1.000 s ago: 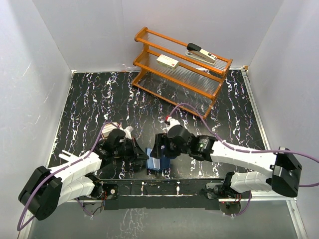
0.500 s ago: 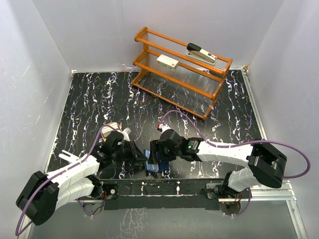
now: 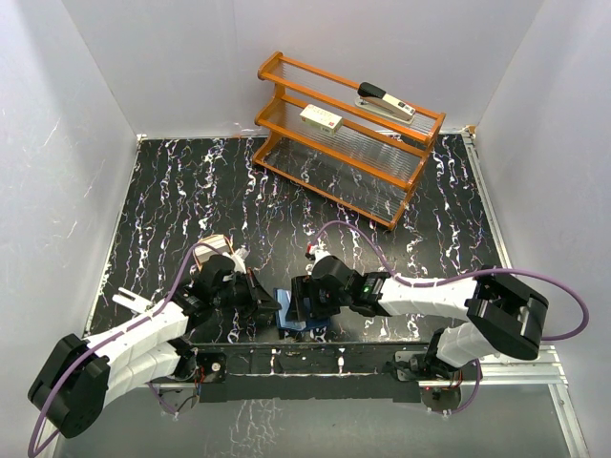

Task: Put the credit cards into the card holder
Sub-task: Open the card holder at the center of the board, then move the storage box to the center of the board.

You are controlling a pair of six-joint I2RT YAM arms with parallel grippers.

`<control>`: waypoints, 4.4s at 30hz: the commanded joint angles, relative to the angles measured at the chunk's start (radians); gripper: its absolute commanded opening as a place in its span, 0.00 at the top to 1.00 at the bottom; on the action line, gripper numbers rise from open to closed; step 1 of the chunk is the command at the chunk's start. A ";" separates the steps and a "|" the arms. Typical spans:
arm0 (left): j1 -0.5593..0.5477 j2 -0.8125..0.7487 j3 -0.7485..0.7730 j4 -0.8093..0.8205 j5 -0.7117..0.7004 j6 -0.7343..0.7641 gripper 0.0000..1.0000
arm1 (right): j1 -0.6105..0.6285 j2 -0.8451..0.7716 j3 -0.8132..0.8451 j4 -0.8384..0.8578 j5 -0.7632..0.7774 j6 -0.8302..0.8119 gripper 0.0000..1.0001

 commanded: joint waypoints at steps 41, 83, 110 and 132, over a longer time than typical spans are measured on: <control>-0.005 -0.017 -0.005 0.020 0.036 -0.013 1.00 | 0.003 -0.121 0.202 -0.562 0.410 0.090 0.34; 0.092 -0.105 0.484 -0.911 -0.814 -0.052 0.28 | 0.129 0.122 0.244 -0.272 0.372 0.129 0.37; 0.477 0.166 0.351 -0.604 -0.635 0.261 0.59 | 0.183 0.184 0.262 -0.281 0.415 0.100 0.36; 0.477 0.323 0.392 -0.419 -0.395 0.489 0.87 | 0.207 0.201 0.244 -0.274 0.437 0.136 0.36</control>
